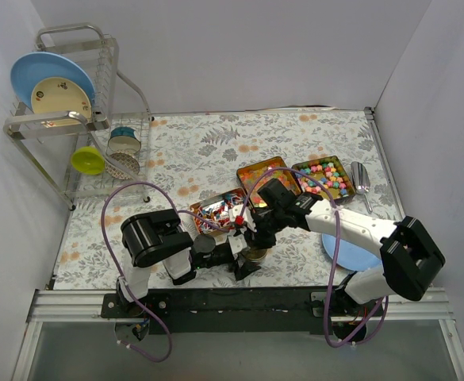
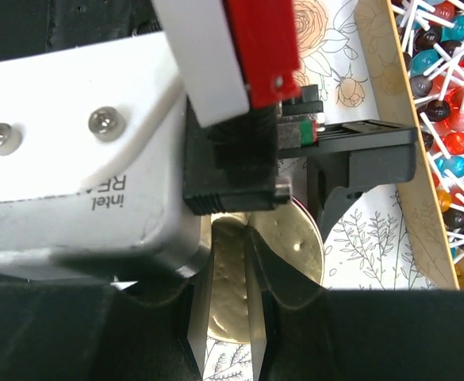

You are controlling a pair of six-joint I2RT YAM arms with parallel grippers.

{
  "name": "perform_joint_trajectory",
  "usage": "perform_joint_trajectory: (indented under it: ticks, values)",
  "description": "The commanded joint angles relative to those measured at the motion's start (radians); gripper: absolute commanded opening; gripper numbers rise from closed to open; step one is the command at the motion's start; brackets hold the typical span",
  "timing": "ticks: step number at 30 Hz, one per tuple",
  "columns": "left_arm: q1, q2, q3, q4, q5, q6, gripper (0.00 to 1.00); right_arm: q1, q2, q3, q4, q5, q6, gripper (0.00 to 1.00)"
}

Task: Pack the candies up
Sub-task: Screw the bottle lid onto the packing bottle.

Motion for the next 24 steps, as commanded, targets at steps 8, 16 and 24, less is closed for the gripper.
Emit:
perform_joint_trajectory:
  ticks: [8,16,24]
  values:
    - [-0.009,0.072,-0.077,0.313,0.003,0.050,0.69,-0.188,0.001,0.121,-0.326,0.132,-0.009,0.54]
    - [-0.009,0.064,-0.051,0.214,0.006,0.039,0.60,-0.242,-0.116,0.126,-0.391,0.117,-0.267,0.85]
    - [-0.009,0.057,-0.045,0.166,0.035,0.041,0.36,-0.150,-0.027,0.178,-0.325,0.028,-0.370,0.98]
